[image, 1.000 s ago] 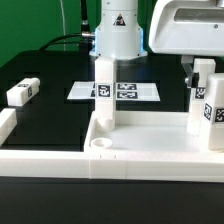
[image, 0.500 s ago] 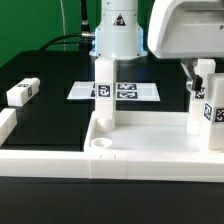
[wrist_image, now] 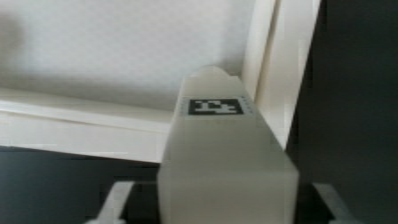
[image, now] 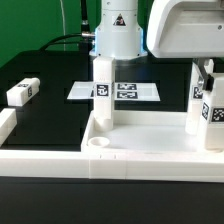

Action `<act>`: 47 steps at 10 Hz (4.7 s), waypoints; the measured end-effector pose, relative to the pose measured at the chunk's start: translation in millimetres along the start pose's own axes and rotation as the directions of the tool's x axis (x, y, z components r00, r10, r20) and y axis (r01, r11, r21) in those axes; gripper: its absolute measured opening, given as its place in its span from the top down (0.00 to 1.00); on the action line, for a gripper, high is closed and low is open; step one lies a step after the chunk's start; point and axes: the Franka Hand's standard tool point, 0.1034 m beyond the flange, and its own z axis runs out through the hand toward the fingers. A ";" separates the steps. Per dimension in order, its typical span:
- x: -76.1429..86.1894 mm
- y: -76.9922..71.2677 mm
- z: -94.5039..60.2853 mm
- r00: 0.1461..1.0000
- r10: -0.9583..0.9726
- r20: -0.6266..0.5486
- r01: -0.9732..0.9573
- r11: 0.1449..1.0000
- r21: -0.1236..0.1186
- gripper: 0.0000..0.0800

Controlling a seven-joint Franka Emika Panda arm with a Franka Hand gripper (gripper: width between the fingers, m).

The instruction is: Assemble desk

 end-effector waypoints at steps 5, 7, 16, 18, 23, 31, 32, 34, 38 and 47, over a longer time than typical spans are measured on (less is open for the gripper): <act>-0.1 -0.4 0.3 0.946 0.325 0.001 -0.325 0.946 0.001 0.64; -0.9 -0.2 1.1 0.849 0.528 0.011 -0.528 0.849 0.015 0.64; -1.7 0.7 2.4 0.221 0.973 0.062 -0.975 0.221 0.014 0.64; -1.6 0.7 2.4 0.186 0.981 0.062 -0.983 0.186 0.012 0.64; -1.1 -1.2 2.3 0.433 0.900 0.053 -0.901 0.432 0.030 0.20; -0.5 1.4 5.5 0.851 0.525 0.006 -0.525 0.851 0.028 0.19; -0.5 1.6 5.5 0.895 0.446 0.003 -0.446 0.894 0.028 0.19; -0.6 1.6 5.5 0.947 0.323 -0.002 -0.322 0.946 0.024 0.19; -1.3 1.4 7.0 0.997 0.082 -0.006 -0.082 0.997 0.015 0.19; -1.3 3.9 7.2 0.999 0.045 -0.006 -0.045 0.999 0.008 0.64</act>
Offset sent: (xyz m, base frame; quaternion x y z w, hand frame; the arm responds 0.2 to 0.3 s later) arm 0.0000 0.0000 0.0000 0.0000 0.0000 0.1938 0.9810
